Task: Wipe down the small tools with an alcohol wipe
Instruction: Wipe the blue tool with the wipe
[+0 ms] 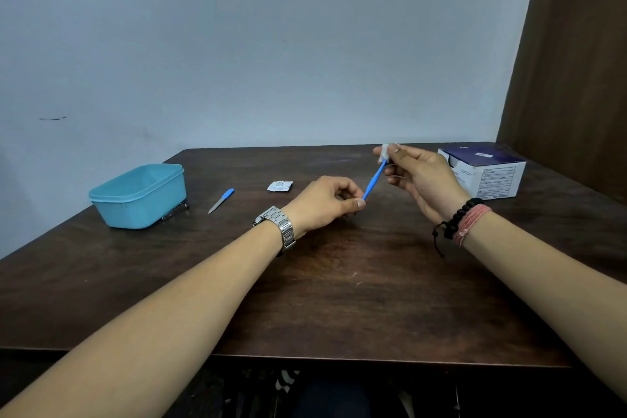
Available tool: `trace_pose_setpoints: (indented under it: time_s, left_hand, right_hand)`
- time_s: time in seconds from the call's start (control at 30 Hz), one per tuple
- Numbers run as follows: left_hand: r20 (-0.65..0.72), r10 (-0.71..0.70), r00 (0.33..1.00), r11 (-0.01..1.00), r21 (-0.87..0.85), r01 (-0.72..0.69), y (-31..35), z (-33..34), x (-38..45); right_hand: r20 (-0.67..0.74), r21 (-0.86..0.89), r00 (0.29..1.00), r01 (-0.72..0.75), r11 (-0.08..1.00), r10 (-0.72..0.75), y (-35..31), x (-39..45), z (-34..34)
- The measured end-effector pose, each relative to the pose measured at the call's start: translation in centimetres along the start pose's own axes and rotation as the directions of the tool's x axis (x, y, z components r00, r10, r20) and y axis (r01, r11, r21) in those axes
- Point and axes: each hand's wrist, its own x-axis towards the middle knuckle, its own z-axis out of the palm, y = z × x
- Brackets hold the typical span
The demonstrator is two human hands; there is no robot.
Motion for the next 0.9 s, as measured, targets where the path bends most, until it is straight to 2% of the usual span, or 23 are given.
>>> trace_pose_setpoints:
  time_s: [0.1,0.27,0.53,0.6,0.77,0.83,0.9]
  left_hand:
    - [0.004,0.000,1.000,1.000,0.010,0.000,-0.1,0.0,0.0]
    - [-0.002,0.013,1.000,1.000,0.007,-0.013,-0.1,0.0,-0.1]
    - [-0.009,-0.002,1.000,1.000,-0.018,0.002,-0.2,0.1,-0.1]
    - [-0.032,-0.011,0.999,0.997,-0.082,0.008,0.2,0.2,-0.3]
    - [-0.126,-0.120,0.985,0.909,-0.413,0.058,1.4,-0.6,-0.2]
    - [-0.110,-0.104,0.988,0.876,-0.480,0.039,1.6,-0.6,-0.3]
    - [-0.127,-0.062,0.990,0.880,-0.474,-0.006,1.8,-0.5,-0.5]
  right_hand:
    - [0.013,-0.016,1.000,-0.013,1.000,0.013,0.2,0.0,0.0]
    - [0.092,-0.146,0.993,-0.059,0.988,0.073,0.8,-0.5,0.6]
    - [0.171,-0.285,0.980,-0.049,0.957,0.101,0.9,-0.7,0.9]
    - [0.151,-0.277,0.985,-0.037,0.960,0.081,0.7,-0.7,1.0]
    - [0.190,-0.273,0.975,-0.061,0.960,0.116,0.5,-1.0,1.4]
    - [0.252,-0.298,0.957,-0.064,0.952,0.143,0.6,-1.3,1.7]
    - [0.300,-0.302,0.941,-0.062,0.951,0.157,0.7,-1.5,1.9]
